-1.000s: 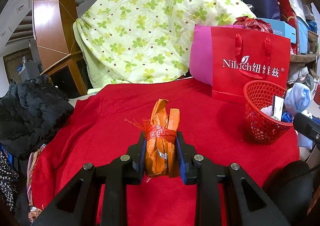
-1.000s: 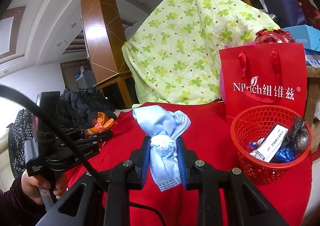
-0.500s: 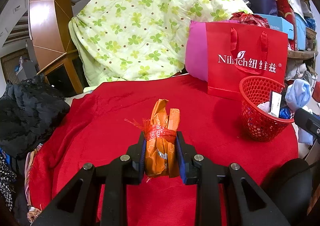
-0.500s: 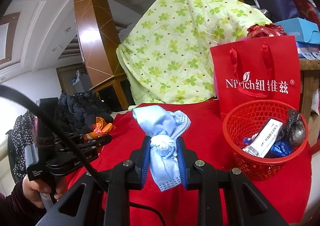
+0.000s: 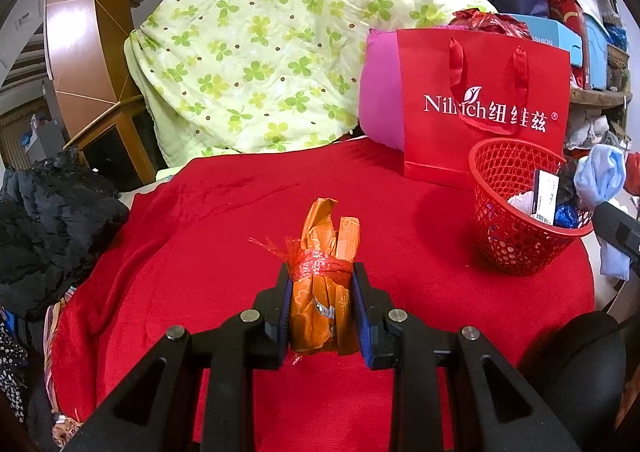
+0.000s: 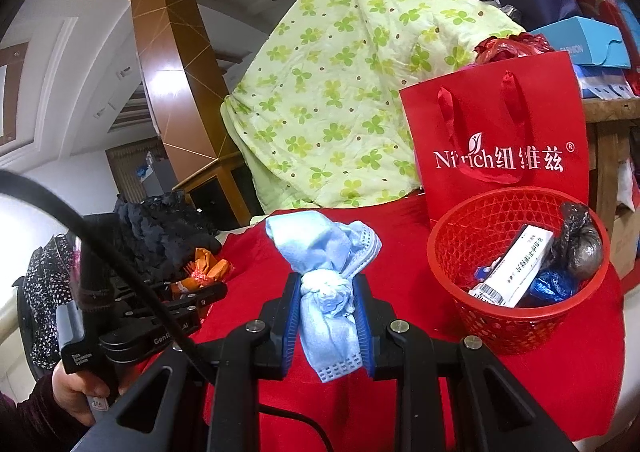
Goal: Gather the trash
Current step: 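Carry the orange wrapper toward the basket with the left tool while the right tool carries its wrapper, then hold the orange wrapper over the basket with the left tool while the right tool holds its wrapper above it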
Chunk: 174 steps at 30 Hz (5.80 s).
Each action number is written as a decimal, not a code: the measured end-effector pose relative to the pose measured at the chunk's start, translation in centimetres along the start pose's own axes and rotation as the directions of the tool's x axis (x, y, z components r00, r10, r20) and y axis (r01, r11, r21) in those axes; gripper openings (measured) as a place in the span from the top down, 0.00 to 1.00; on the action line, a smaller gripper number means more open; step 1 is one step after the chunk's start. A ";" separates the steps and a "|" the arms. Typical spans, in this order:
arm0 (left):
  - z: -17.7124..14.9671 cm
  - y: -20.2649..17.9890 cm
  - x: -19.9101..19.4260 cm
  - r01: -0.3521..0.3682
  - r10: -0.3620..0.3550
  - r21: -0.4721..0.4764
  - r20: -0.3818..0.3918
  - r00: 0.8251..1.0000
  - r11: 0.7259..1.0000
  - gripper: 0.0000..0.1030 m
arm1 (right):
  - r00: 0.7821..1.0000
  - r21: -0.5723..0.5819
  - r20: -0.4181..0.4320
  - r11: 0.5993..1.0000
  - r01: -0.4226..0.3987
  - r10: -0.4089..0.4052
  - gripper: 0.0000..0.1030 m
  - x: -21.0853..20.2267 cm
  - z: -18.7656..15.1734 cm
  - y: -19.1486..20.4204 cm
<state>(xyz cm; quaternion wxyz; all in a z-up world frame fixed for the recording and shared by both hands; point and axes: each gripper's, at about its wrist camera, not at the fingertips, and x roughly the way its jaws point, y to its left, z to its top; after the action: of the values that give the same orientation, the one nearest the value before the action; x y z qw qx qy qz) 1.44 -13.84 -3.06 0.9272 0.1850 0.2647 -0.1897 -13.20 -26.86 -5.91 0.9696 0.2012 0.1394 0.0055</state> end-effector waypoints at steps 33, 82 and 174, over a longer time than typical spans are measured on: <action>0.5 -3.8 3.0 0.030 -0.026 0.065 -0.062 0.998 0.997 0.72 | 1.000 0.064 0.016 0.998 0.017 -0.018 0.74 0.4 0.1 -3.5; 7.9 -11.6 6.2 0.055 -0.058 0.162 0.012 0.998 0.985 0.72 | 0.990 0.185 0.114 0.981 0.061 -0.083 0.74 3.9 7.2 -11.7; 9.0 -20.2 9.3 0.275 -0.281 0.204 0.000 0.960 0.940 0.71 | 0.977 0.363 0.132 0.926 0.107 -0.165 0.71 -0.2 4.3 -20.0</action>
<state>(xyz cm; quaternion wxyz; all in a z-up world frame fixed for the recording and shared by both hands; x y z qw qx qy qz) 3.49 -37.57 -6.08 0.8714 0.2359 0.2539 -0.3472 -13.13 -46.89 -9.89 0.9236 0.3617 0.0732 -0.1034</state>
